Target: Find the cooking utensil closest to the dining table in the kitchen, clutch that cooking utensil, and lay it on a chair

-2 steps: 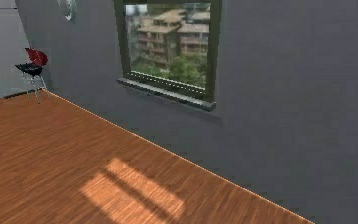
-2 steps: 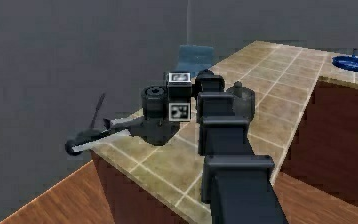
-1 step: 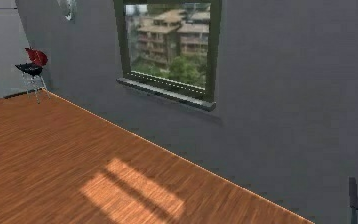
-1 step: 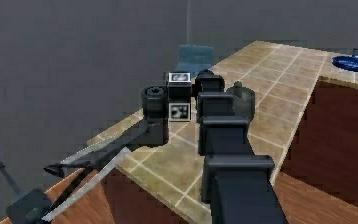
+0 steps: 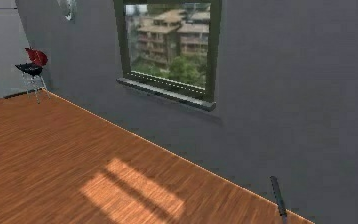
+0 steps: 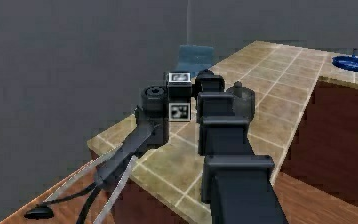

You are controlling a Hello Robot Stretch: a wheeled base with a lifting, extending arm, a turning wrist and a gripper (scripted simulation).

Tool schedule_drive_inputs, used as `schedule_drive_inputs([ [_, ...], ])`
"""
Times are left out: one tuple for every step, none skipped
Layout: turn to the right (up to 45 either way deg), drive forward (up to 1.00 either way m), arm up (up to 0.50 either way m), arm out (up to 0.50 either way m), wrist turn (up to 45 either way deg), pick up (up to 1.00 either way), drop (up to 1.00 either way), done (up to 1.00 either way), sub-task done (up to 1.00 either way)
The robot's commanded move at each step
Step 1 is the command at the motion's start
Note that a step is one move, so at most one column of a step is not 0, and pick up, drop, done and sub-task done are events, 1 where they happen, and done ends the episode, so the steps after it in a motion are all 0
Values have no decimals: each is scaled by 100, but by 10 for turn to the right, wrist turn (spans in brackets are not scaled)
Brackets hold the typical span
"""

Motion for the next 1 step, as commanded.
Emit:
schedule_drive_inputs([
  [0, 0, 0, -16, 0, 0, 0, 0, 0],
])
